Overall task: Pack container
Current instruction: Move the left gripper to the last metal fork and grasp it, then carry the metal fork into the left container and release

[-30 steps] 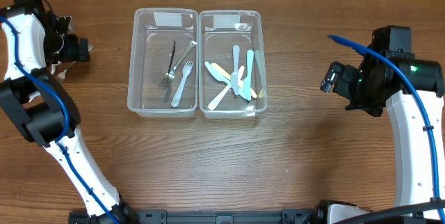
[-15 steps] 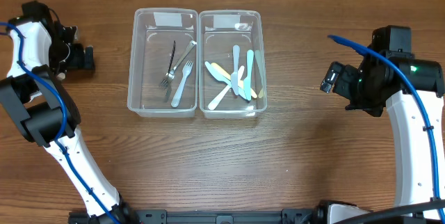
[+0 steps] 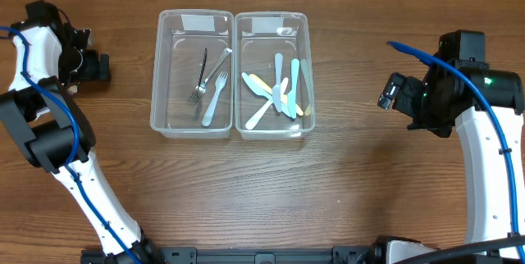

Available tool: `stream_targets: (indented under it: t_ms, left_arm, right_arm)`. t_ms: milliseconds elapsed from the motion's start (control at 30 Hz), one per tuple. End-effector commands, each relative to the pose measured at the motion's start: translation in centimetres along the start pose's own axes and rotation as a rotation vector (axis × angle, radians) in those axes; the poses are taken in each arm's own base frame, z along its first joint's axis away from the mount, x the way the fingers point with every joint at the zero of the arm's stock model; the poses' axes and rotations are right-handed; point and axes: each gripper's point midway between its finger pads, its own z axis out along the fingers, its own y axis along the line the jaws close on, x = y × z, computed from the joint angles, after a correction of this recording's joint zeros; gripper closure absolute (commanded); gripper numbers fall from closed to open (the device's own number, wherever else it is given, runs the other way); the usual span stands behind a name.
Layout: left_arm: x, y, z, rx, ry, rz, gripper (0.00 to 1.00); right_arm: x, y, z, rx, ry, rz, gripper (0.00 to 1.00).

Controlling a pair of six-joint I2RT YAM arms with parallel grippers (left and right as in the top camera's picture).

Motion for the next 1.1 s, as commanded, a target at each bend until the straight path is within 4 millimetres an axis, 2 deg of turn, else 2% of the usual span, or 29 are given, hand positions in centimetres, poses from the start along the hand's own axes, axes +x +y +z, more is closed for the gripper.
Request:
stream_targets:
  t_ms: [0,167,300,400,533,567,800,1067]
  left_arm:
    - [0.5,-0.8,1.4,-0.016,0.035,0.05,0.06]
    - [0.6,-1.5,1.6,-0.012,0.044,0.063,0.06]
    - [1.3,-1.9,1.6,-0.002,0.072,0.065,0.14]
    - [1.8,-2.0,1.6,0.004,0.094,0.065,0.26]
    - [2.4,-2.1,1.5,0.011,0.116,0.064,0.52]
    - [2.5,-2.2,1.5,0.012,0.119,0.064,0.56]
    - [3.1,-2.4,1.4,0.021,0.147,0.064,0.76]
    - [3.3,-2.5,1.4,0.022,0.154,0.06,0.92]
  right_arm:
    - [-0.1,0.0,-0.4,0.002,-0.017,-0.002,0.0]
    - [-0.1,0.0,-0.4,0.002,-0.017,-0.003,0.0]
    - [-0.1,0.0,-0.4,0.002,-0.017,-0.003,0.0]
    - [-0.1,0.0,-0.4,0.002,-0.017,-0.003,0.0]
    - [-0.1,0.0,-0.4,0.002,-0.017,-0.003,0.0]
    - [-0.1,0.0,-0.4,0.002,-0.017,-0.003,0.0]
    - [-0.1,0.0,-0.4,0.002,-0.017,-0.003,0.0]
    - [-0.1,0.0,-0.4,0.002,-0.017,-0.003,0.0]
